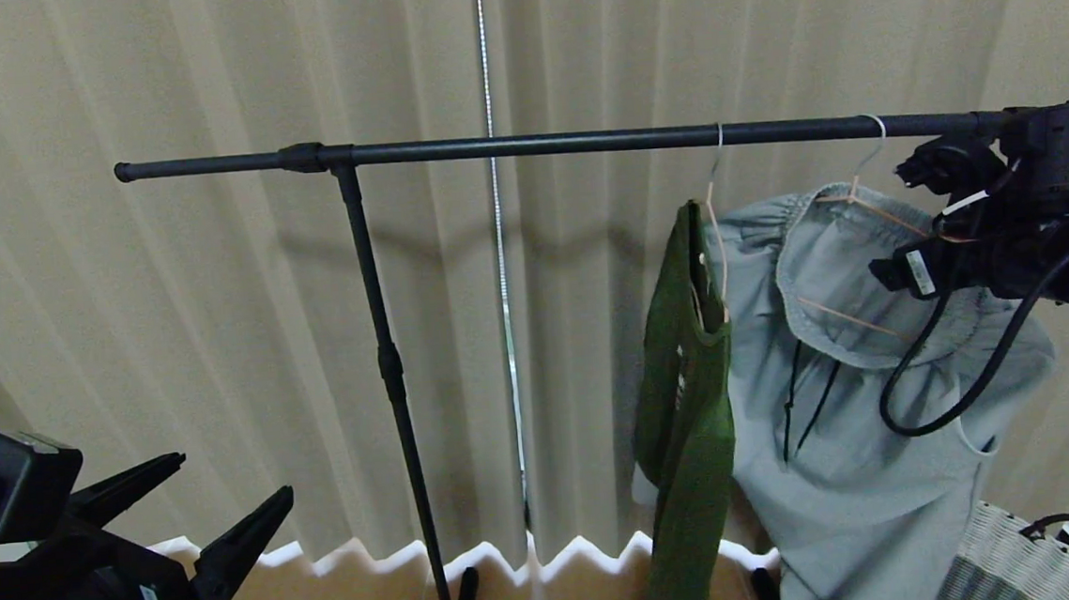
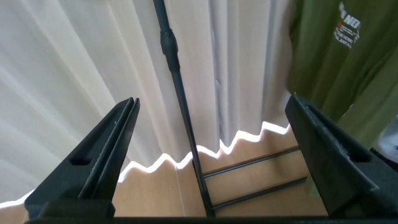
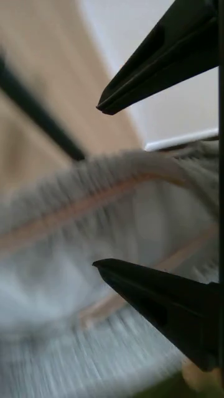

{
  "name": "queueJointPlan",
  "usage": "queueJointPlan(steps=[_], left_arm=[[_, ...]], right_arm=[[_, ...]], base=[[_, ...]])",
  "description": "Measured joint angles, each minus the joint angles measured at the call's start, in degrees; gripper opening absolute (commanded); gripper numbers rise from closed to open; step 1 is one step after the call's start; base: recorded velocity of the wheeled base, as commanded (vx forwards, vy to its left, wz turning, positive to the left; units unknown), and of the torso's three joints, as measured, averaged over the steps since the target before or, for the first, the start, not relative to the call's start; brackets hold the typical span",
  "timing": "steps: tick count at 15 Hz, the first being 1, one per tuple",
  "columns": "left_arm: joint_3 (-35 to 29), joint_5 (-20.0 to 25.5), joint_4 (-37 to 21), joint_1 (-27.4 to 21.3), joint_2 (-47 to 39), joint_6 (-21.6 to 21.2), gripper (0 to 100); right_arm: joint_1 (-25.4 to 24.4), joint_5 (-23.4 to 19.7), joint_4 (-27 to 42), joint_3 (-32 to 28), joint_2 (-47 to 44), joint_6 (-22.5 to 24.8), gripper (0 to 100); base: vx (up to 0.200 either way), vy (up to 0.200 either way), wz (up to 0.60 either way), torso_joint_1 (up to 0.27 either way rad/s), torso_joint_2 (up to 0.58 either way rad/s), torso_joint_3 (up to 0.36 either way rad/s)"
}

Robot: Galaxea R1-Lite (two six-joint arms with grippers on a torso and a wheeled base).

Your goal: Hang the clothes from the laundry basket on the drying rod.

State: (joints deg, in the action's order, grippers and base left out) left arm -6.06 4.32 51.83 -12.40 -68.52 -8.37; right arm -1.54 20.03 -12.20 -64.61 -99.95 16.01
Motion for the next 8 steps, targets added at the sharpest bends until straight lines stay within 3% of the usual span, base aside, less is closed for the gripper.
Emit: queueJointPlan(steps=[3, 8], left_arm=[[-0.11, 0.0, 0.0, 0.0, -0.05, -0.02, 100], [0.88, -1.12, -0.05, 0.9, 1.3, -1.04, 100]], right_arm=[[-0.06, -7.63, -5.41, 4.56, 3.21, -0.22, 100], [0.27, -12.37, -15.21, 13.81, 9.83, -3.12, 100]], base=[[0.0, 0.0, 0.0, 0.0, 0.0, 0.0], [0.0, 0.0, 0.0, 0.0, 0.0, 0.0]])
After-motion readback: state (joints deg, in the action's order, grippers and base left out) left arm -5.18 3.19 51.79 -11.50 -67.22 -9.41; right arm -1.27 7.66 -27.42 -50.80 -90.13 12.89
